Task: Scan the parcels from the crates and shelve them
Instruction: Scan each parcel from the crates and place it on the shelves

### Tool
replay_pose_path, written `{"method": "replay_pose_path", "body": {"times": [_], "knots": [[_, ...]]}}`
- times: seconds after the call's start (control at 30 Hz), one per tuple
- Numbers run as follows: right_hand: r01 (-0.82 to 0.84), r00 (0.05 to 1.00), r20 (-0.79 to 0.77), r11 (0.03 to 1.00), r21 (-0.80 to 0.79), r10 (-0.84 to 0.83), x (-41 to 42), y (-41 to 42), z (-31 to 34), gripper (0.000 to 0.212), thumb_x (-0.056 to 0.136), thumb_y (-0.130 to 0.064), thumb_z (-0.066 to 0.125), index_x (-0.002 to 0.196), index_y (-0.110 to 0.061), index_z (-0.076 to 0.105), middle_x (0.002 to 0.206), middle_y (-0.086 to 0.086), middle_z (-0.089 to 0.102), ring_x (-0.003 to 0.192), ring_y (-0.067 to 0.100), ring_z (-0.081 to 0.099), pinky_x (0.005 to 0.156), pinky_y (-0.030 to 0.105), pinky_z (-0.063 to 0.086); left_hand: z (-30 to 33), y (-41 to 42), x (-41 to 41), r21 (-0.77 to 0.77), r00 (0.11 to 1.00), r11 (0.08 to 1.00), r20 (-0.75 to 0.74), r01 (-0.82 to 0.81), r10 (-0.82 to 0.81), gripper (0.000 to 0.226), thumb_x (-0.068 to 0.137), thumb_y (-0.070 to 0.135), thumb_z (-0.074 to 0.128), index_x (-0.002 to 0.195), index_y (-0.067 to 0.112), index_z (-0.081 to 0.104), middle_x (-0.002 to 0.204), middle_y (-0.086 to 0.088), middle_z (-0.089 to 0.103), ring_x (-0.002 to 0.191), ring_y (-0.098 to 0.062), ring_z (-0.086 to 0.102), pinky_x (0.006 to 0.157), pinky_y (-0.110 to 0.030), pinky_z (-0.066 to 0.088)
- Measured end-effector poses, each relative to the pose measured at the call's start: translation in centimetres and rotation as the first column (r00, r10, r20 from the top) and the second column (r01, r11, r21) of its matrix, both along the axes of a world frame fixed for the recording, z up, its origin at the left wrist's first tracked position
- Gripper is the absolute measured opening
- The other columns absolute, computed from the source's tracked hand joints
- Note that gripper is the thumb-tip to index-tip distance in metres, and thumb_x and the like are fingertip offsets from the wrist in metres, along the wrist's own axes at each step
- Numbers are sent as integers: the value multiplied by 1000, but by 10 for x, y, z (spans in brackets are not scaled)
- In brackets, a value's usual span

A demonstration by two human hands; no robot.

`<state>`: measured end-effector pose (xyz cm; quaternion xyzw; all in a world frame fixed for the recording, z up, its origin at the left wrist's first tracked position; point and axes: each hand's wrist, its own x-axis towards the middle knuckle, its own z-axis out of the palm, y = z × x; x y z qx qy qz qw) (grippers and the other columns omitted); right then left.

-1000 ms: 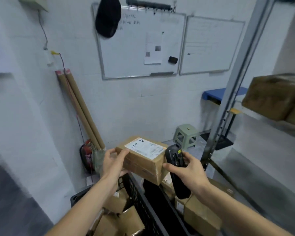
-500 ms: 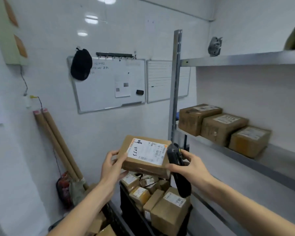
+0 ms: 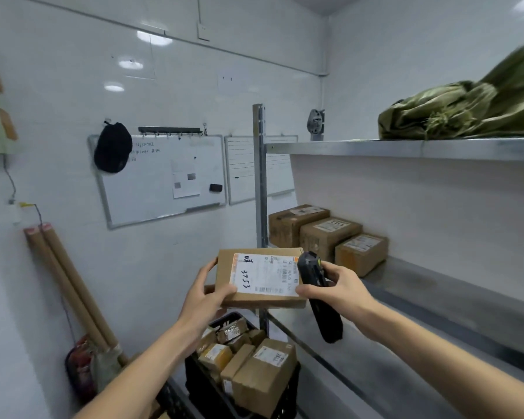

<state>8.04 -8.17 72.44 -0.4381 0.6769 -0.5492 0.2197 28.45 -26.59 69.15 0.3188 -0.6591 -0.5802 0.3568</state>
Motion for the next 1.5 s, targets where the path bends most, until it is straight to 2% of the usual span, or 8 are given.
{"method": "replay_pose_path", "body": {"times": [0.17,0.23,0.33,0.6,0.83,1.13,1.33,1.5], "knots": [[12,1000,-9,1000,10,-12,-2,21,20,50,78,-30,91,123,-33,70,106,-17,78,96,0,73,85,22,55,16,10,0,-67,996,996,68,62,-57,84,72,51,79,141,62,33,132,-7,56,120,-29,57,99,-54,53],[25,1000,-16,1000,16,-25,-2,26,27,49,79,-29,90,123,-32,71,106,-17,78,97,1,73,88,24,55,22,12,-2,-80,996,994,53,76,-72,68,81,57,73,138,61,37,129,-6,58,115,-28,61,92,-51,58],[63,998,-19,998,25,-63,-3,31,34,50,77,-29,91,123,-31,72,104,-17,79,96,1,73,85,22,55,29,11,-6,-85,994,991,33,108,-105,45,97,41,61,133,55,40,121,-10,64,104,-25,67,74,-38,61],[116,992,-61,993,35,-114,1,35,47,43,75,-28,93,113,-33,72,101,-15,79,95,5,75,81,19,56,40,18,-3,-85,986,983,-2,165,-166,47,95,23,67,132,41,46,101,-9,70,85,-19,71,52,-17,54],[172,981,-84,985,-16,-173,12,32,45,42,75,-28,93,112,-34,72,92,-19,78,84,1,73,71,15,53,44,21,1,-70,986,986,-55,152,-156,44,92,22,71,122,35,43,112,-9,65,89,-25,72,54,-21,56],[172,981,-79,984,-50,-176,16,29,56,32,80,-22,90,103,-35,71,83,-22,76,76,-1,72,61,11,53,40,21,2,-179,986,969,17,168,-168,39,90,27,72,118,27,45,115,1,56,98,-18,64,58,-22,57],[191,977,-88,980,-49,-195,18,27,63,39,76,-26,91,110,-31,73,93,-9,78,86,13,75,72,21,56,35,14,4,-224,989,964,33,145,-141,51,74,56,78,116,38,57,110,6,68,105,-15,64,84,-36,56],[186,977,-96,982,-35,-189,17,27,67,36,76,-24,91,108,-28,74,91,-6,79,83,14,74,73,24,58,31,12,6,-231,986,958,36,167,-163,57,63,67,76,112,41,61,109,6,71,104,-14,66,84,-35,57]]}}
